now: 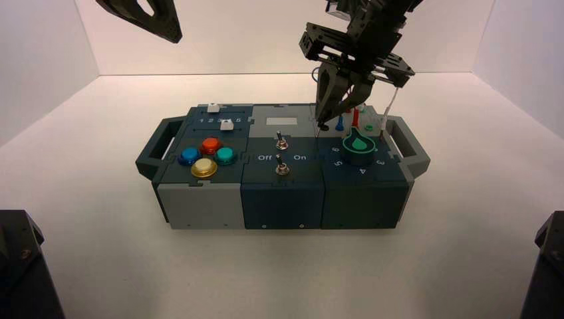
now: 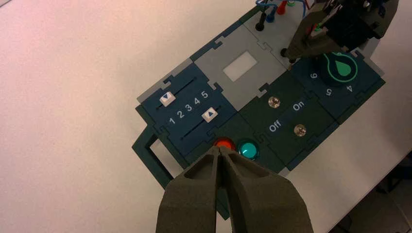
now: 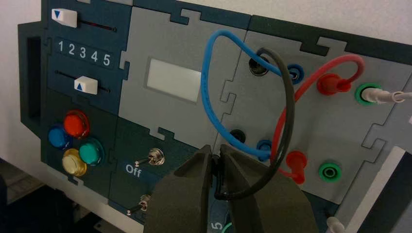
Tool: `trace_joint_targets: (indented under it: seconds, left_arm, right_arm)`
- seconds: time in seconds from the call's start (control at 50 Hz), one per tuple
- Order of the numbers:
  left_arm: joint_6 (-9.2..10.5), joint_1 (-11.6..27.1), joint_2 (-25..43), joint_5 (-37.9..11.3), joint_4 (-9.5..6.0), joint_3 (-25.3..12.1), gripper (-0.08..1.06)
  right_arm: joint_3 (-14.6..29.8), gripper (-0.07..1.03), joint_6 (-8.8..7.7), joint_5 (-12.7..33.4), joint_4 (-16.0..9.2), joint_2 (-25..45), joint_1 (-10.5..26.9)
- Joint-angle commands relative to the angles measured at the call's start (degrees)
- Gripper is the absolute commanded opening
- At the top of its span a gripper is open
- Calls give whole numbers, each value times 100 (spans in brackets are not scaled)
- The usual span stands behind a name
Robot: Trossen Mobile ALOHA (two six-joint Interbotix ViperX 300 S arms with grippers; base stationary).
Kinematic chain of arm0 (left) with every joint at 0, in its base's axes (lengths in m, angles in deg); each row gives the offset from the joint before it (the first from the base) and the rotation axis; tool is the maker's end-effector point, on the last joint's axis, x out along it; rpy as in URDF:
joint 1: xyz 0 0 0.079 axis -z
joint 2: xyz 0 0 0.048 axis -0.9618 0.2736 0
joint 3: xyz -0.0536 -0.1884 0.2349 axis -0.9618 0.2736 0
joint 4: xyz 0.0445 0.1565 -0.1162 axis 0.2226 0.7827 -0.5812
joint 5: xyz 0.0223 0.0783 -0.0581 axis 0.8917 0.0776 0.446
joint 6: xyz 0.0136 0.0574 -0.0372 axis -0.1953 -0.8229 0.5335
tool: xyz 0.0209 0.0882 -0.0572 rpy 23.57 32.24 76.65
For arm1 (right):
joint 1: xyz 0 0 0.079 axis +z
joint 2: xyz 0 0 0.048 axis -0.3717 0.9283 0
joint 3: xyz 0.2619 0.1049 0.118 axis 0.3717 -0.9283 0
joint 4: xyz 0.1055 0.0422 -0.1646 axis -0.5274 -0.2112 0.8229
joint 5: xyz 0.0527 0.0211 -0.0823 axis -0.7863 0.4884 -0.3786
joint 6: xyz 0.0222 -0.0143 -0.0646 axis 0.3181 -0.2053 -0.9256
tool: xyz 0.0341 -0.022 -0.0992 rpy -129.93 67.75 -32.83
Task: Insert the black wire.
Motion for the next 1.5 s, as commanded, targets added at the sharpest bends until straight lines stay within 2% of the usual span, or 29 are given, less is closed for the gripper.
trace_joint_targets:
  seconds: [0.02,0.18,0.72,1.02,1.5]
  left_arm:
    - [-44,18,-35,26,0,-185,-3]
    - [-35,18,-18,26,0,-176,-3]
    - [-44,18,26,26,18,-185,-3]
    - [-35,18,35,35,26,-185,-3]
    - [-44,18,35,35,35,-193,-3]
  right_arm:
    - [44,-2,26,-44,167,-185,-26]
    - [62,-2,79,-44,431,-413,-26]
    - [193,-2,62,-132,879,-448,114]
    - [185,-2,70,-158,1028,-387,114]
    - [211,-2,79,-176,1116,-193,114]
